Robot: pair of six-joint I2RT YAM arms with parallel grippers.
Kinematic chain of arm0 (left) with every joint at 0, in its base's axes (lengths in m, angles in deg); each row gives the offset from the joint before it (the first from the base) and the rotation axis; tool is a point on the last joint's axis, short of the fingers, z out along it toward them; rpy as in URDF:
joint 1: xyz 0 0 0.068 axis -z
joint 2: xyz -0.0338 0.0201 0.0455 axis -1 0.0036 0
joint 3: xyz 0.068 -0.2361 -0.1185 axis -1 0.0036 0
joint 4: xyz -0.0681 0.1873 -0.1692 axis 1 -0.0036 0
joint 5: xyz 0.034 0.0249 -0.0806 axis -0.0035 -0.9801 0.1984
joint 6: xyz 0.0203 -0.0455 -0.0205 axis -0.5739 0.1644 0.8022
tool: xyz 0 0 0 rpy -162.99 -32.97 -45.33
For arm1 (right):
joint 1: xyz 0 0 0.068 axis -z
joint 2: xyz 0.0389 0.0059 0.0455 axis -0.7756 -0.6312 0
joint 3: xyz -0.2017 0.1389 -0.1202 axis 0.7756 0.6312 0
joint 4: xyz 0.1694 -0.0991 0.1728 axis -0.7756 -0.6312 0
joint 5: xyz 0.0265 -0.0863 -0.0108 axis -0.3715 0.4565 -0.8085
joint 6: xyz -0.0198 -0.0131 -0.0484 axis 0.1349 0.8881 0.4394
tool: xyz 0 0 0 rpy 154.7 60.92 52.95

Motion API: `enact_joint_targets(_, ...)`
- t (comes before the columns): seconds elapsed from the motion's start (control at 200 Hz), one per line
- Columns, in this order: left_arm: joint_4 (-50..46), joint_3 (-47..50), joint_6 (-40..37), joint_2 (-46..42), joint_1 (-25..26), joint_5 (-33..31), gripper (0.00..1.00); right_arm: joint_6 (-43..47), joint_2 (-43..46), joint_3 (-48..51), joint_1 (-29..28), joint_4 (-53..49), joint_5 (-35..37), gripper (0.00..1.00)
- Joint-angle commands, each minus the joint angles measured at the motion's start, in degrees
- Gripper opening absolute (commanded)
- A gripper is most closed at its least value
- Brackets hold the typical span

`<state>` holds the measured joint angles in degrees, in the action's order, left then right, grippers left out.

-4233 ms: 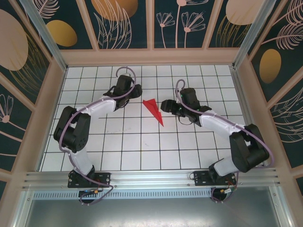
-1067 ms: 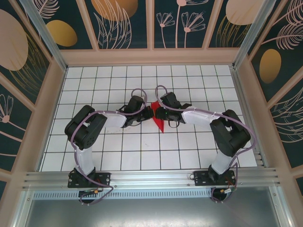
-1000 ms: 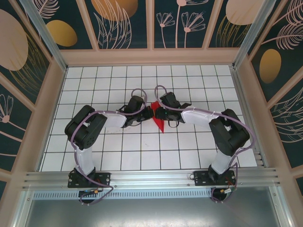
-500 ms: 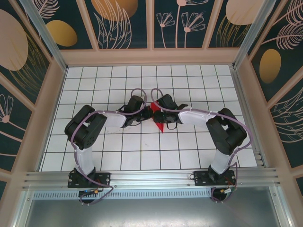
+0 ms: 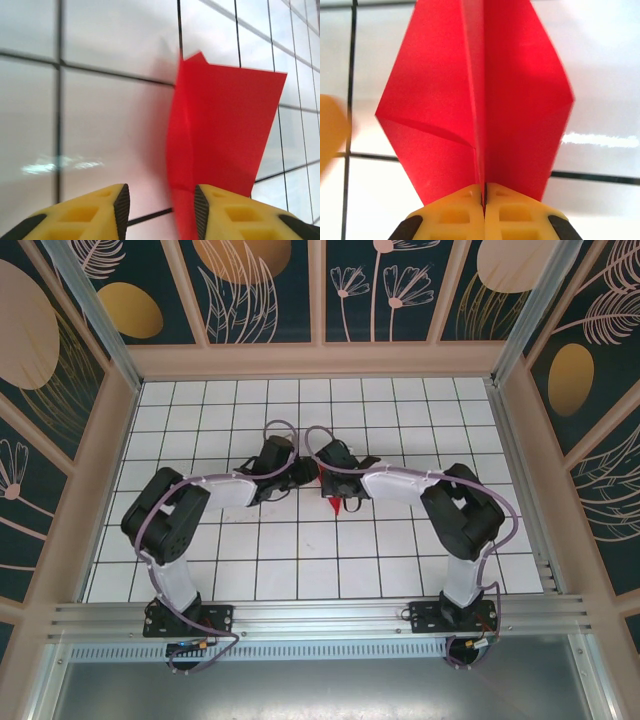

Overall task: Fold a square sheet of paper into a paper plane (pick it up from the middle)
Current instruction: Move a paper plane to the center of the table.

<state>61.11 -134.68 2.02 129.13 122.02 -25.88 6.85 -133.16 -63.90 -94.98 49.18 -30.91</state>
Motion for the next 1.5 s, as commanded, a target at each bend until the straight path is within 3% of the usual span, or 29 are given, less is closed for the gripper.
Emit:
enact_joint_targets(0.0,-5.43,2.38,-0.65,-6.97,-2.80,-7.78,0.51,-2.26,-2.26,-4.25,0.00,-4.48,7.89,0.07)
enact_joint_targets(0.17,-10.49,5.48,-2.27,-13.20,-5.62,-14.86,0.65,-3.04,-7.20,-8.70,0.46,-6.66,10.57,0.07)
enact_joint_targets(0.36,-13.14,8.01,-3.45,-17.60,-7.26,-18.77,0.73,-2.98,-11.13,-12.36,0.70,-7.48,10.78,0.11)
enact_joint_targets(0.871,-14.25,9.76,-4.33,-20.06,-7.51,-20.68,0.79,-3.07,-10.71,-13.06,0.62,-7.04,8.68,0.21)
enact_joint_targets(1.001,-17.06,8.60,-6.23,-23.04,-7.68,-25.00,0.86,-2.29,-4.50,-13.03,0.61,-7.26,9.04,0.36)
enact_joint_targets(1.166,-19.24,7.75,-9.54,-27.46,-9.03,-32.63,0.97,-1.16,6.94,-8.93,1.25,-5.77,12.27,0.68)
enact_joint_targets(1.351,-15.78,10.60,-15.84,-31.98,-11.91,-44.08,0.98,1.80,18.72,-0.81,8.61,-1.43,14.92,0.88)
enact_joint_targets(1.376,-14.23,11.62,-16.83,-32.77,-12.59,-45.12,0.99,2.49,20.08,0.56,10.13,-0.55,15.08,0.98)
enact_joint_targets(1.496,-3.77,18.00,-21.87,-36.01,-16.20,-47.93,0.99,7.38,26.01,8.53,17.64,6.43,20.11,0.99)
